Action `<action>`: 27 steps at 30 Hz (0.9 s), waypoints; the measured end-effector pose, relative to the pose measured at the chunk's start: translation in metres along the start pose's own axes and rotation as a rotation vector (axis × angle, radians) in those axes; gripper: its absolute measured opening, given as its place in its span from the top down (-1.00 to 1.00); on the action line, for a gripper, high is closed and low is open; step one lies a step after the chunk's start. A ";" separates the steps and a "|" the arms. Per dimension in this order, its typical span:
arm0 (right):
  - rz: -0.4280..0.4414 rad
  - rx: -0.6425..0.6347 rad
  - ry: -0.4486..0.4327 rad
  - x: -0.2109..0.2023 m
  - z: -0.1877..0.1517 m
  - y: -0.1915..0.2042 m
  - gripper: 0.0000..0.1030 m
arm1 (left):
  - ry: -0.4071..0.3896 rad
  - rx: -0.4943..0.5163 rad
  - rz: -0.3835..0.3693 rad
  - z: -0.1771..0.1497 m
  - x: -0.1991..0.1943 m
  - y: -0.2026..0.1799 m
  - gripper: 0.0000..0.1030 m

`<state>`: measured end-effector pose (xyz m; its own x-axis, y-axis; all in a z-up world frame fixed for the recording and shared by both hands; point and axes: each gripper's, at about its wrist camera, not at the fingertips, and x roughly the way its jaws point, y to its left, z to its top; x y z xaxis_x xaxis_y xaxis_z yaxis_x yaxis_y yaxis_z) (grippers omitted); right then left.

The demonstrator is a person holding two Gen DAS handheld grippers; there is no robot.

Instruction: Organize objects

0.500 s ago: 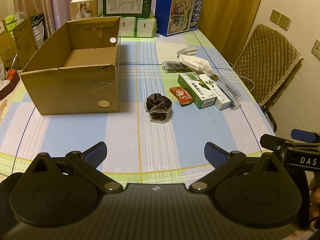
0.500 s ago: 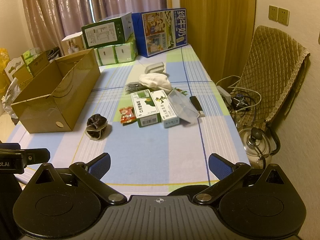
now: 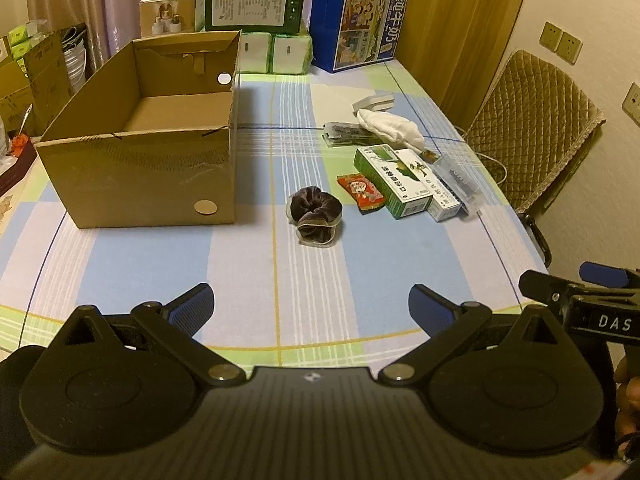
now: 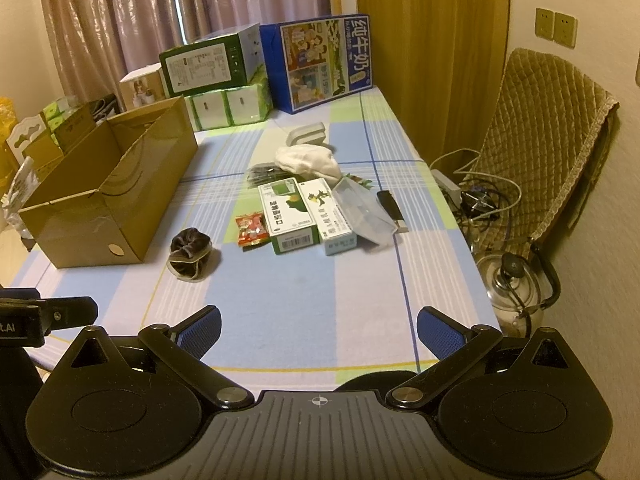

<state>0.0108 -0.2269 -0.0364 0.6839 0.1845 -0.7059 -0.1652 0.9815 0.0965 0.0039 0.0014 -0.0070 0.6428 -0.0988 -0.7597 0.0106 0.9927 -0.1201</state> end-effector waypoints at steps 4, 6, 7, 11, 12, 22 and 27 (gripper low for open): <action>-0.001 0.000 0.001 0.001 0.000 0.000 -0.97 | -0.004 -0.012 -0.020 0.002 0.002 0.002 -0.97; -0.002 -0.001 0.003 0.003 0.001 -0.001 -0.97 | -0.002 -0.018 -0.026 0.004 0.005 0.003 -0.97; 0.001 -0.003 0.004 0.005 0.002 -0.002 -0.97 | 0.001 -0.019 -0.029 0.004 0.008 0.003 -0.97; 0.002 -0.014 -0.002 0.010 0.007 -0.008 -0.97 | -0.003 0.000 -0.026 0.008 0.018 0.002 -0.97; 0.004 -0.015 -0.004 0.011 0.008 -0.009 -0.97 | -0.008 0.013 -0.028 0.008 0.022 0.000 -0.97; 0.018 -0.034 -0.025 0.034 0.032 -0.030 -0.94 | -0.039 0.148 -0.060 0.026 0.074 -0.010 -0.71; 0.021 -0.021 -0.013 0.053 0.045 -0.045 -0.76 | -0.036 0.194 -0.053 0.035 0.108 -0.012 -0.59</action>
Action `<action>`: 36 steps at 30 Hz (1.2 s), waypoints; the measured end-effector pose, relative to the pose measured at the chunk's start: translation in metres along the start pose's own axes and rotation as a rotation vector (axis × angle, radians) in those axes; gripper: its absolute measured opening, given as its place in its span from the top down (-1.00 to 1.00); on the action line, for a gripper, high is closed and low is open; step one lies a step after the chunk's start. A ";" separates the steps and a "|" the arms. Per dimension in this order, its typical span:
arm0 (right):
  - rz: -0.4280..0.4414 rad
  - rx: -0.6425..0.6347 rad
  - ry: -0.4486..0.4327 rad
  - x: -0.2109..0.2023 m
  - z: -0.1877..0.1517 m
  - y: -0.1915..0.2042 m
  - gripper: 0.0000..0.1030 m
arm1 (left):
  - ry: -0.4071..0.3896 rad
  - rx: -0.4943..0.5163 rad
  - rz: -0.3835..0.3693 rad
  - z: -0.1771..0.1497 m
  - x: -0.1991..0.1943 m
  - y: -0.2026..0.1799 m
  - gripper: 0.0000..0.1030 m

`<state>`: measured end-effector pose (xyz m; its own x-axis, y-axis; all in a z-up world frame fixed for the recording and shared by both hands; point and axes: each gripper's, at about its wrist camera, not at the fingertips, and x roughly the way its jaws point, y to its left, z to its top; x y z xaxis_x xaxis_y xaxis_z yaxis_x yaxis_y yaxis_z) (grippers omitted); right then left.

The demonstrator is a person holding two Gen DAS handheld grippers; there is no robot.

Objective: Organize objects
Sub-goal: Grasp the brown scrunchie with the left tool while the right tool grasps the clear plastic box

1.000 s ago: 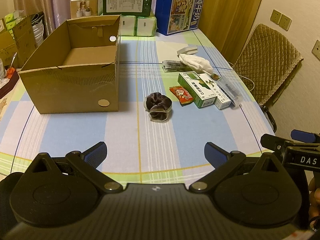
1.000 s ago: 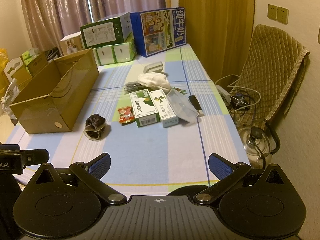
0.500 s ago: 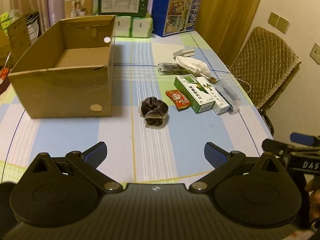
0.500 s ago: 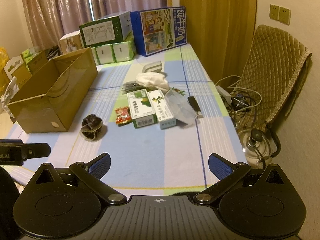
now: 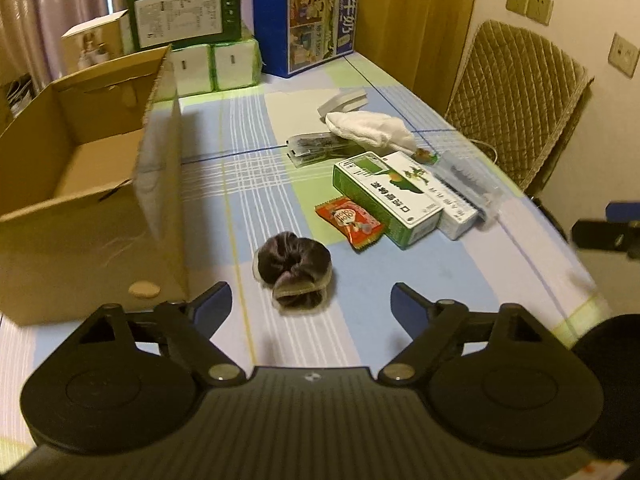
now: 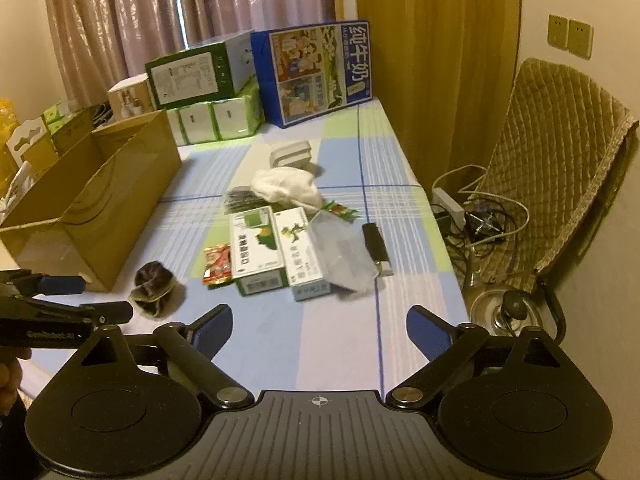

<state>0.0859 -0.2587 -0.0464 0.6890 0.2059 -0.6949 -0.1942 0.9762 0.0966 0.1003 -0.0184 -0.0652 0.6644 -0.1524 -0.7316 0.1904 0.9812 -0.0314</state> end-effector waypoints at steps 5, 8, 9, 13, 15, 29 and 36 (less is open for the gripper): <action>0.003 0.007 0.027 0.023 0.009 -0.012 -0.75 | 0.008 0.061 0.034 0.004 0.030 0.001 -0.52; 0.007 0.011 0.047 0.037 0.012 -0.016 -0.75 | 0.014 0.103 0.048 0.005 0.047 0.001 -0.48; 0.006 0.010 0.054 0.042 0.013 -0.018 -0.75 | 0.020 0.114 0.048 0.005 0.053 0.001 -0.46; 0.036 0.029 0.087 0.064 0.019 -0.026 -0.74 | 0.032 0.145 0.067 0.004 0.069 0.002 -0.06; 0.033 0.009 0.095 0.072 0.023 -0.028 -0.73 | 0.042 0.148 0.047 0.005 0.074 0.002 0.20; 0.133 0.086 0.136 0.136 0.045 -0.058 -0.30 | 0.028 0.073 -0.031 0.026 0.078 -0.016 0.55; 0.172 0.122 0.154 0.146 0.047 -0.060 -0.14 | 0.041 0.062 -0.029 0.023 0.084 -0.019 0.55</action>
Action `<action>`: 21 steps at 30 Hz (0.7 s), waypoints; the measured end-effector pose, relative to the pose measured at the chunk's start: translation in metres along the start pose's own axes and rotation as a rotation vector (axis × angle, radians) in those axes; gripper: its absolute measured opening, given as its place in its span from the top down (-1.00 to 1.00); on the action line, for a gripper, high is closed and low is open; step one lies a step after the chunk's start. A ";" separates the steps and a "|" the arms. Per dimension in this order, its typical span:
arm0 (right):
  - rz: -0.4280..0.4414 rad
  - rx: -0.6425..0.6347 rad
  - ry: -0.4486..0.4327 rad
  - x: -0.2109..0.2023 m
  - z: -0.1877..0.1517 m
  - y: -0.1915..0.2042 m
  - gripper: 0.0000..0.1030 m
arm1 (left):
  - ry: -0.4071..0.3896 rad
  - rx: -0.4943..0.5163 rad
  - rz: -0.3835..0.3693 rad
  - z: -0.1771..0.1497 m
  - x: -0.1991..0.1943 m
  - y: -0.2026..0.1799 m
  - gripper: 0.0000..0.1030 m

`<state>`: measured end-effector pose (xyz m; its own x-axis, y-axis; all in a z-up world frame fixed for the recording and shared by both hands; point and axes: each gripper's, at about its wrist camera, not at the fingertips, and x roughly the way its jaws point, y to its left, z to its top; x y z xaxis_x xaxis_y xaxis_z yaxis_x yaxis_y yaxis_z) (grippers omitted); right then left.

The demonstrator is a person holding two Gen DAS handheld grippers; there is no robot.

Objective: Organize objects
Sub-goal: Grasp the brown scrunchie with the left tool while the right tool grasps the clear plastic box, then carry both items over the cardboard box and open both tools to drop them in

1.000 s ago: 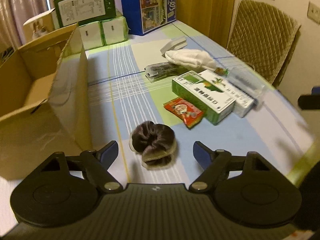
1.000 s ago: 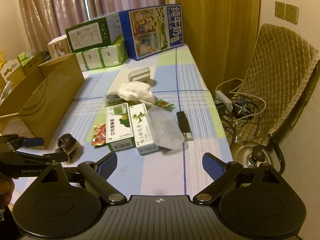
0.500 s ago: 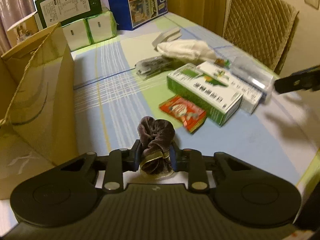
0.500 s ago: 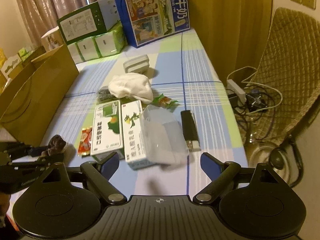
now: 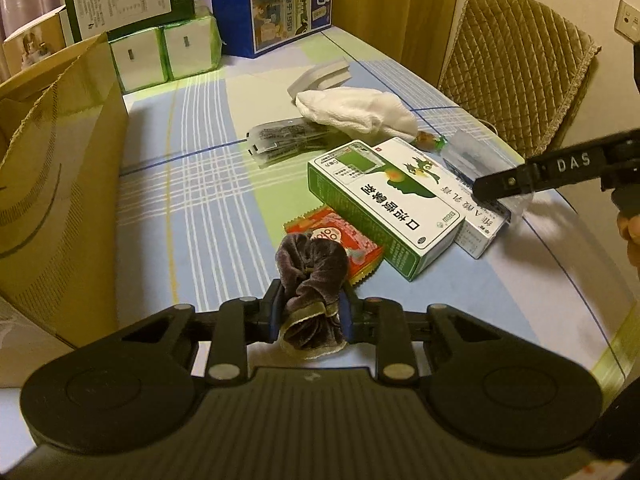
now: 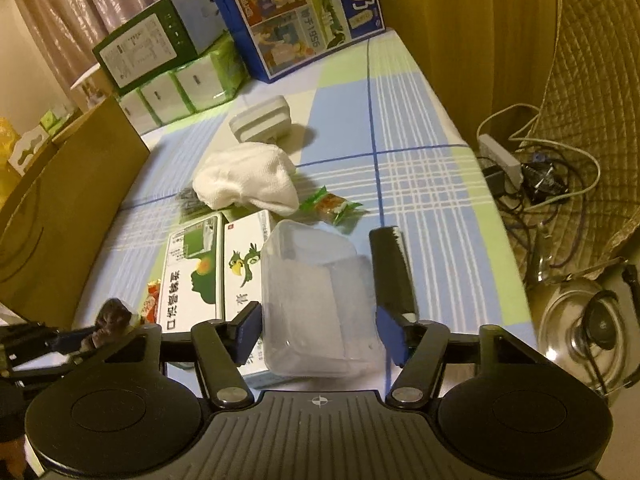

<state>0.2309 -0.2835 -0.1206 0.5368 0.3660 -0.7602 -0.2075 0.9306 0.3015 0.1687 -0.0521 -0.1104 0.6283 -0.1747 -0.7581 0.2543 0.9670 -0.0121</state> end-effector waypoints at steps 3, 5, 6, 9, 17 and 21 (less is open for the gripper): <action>-0.007 -0.007 -0.015 -0.011 0.000 0.008 -0.13 | 0.000 -0.003 -0.001 0.000 -0.001 0.000 0.55; -0.028 -0.032 -0.008 -0.018 0.000 0.018 -0.13 | 0.004 -0.002 -0.002 -0.001 -0.004 -0.001 0.55; -0.033 -0.046 -0.004 -0.022 0.000 0.024 -0.13 | 0.005 -0.001 0.001 -0.001 -0.007 -0.001 0.55; -0.054 -0.107 0.006 -0.025 -0.004 0.043 -0.13 | 0.008 -0.002 0.005 -0.004 -0.012 -0.001 0.55; -0.027 -0.218 0.068 -0.006 -0.013 0.069 -0.13 | 0.015 -0.022 0.000 -0.015 -0.018 0.002 0.55; -0.033 -0.206 0.084 0.003 -0.011 0.068 -0.17 | 0.008 -0.038 -0.004 -0.016 -0.017 0.007 0.54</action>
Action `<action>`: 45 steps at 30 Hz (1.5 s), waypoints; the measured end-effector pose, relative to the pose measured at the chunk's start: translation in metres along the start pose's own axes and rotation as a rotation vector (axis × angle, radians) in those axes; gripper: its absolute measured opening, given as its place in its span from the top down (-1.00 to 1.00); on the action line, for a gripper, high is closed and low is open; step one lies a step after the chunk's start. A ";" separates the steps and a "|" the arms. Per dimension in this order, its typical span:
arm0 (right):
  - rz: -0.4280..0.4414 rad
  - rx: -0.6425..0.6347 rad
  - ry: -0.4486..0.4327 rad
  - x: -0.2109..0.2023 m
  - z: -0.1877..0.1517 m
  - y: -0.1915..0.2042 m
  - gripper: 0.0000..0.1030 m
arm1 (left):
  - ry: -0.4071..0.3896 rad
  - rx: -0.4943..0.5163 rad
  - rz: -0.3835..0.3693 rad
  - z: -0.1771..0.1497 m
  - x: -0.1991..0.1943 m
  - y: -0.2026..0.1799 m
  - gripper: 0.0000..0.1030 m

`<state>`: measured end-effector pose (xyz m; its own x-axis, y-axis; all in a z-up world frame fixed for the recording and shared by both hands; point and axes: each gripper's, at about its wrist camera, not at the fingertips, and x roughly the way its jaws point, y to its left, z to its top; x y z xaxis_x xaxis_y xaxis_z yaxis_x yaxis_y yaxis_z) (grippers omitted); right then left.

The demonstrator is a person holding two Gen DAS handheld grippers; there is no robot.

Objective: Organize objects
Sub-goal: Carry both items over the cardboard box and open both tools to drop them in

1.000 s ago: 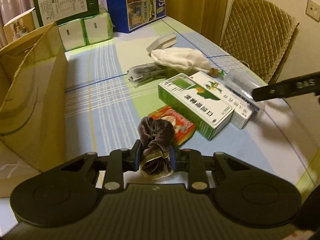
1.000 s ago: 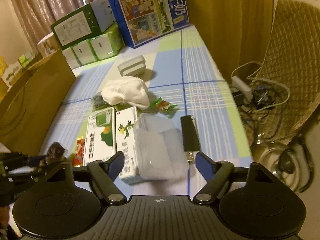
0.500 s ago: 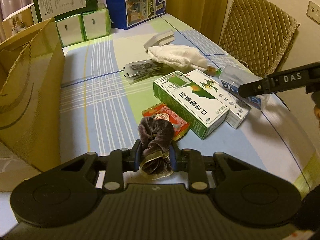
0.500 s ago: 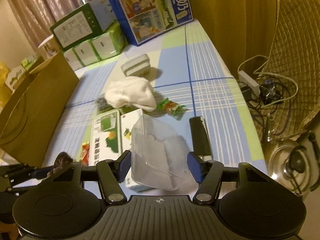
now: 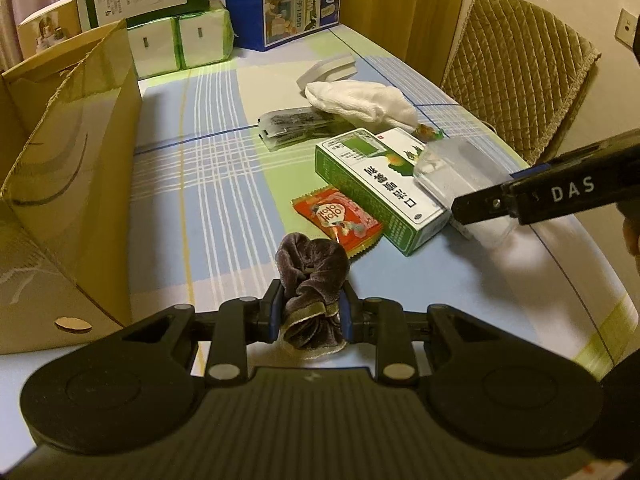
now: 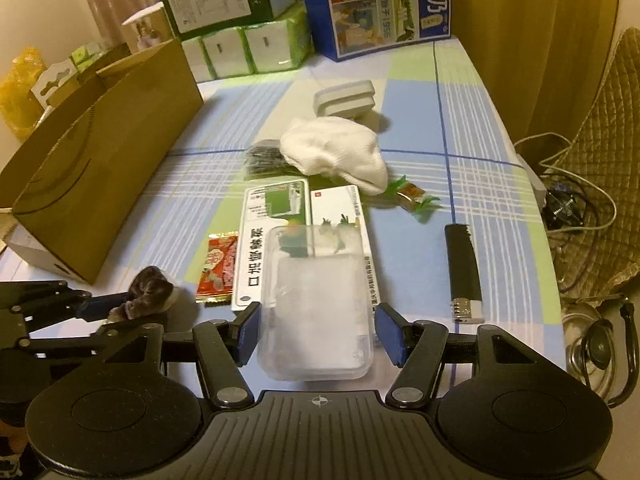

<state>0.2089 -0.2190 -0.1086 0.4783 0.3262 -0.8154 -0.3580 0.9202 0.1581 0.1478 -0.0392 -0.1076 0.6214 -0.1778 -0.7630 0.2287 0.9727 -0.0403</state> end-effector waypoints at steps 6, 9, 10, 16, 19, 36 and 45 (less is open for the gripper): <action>-0.019 -0.045 0.011 0.006 0.002 0.007 -0.21 | -0.004 -0.009 -0.004 0.002 0.005 0.004 0.49; -0.047 -0.062 0.010 0.006 0.002 0.009 -0.06 | -0.005 -0.004 -0.005 0.003 0.008 0.004 0.48; -0.052 -0.063 0.011 0.006 0.002 0.010 -0.06 | -0.003 0.001 -0.005 0.004 0.009 0.004 0.48; -0.079 -0.060 -0.035 -0.006 0.005 0.013 -0.05 | -0.006 0.017 0.002 0.005 0.007 0.001 0.58; -0.077 -0.063 -0.065 -0.021 0.009 0.017 -0.05 | -0.022 0.009 0.009 0.008 -0.005 0.003 0.59; 0.101 -0.090 -0.191 -0.093 0.063 0.124 -0.05 | -0.186 -0.007 0.097 0.052 -0.138 0.050 0.59; 0.273 -0.136 -0.161 -0.063 0.100 0.217 -0.05 | -0.183 -0.043 0.258 0.059 -0.175 0.152 0.59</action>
<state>0.1811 -0.0181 0.0329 0.4664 0.5967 -0.6530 -0.5886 0.7604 0.2744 0.1175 0.1309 0.0580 0.7803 0.0555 -0.6229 0.0166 0.9939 0.1093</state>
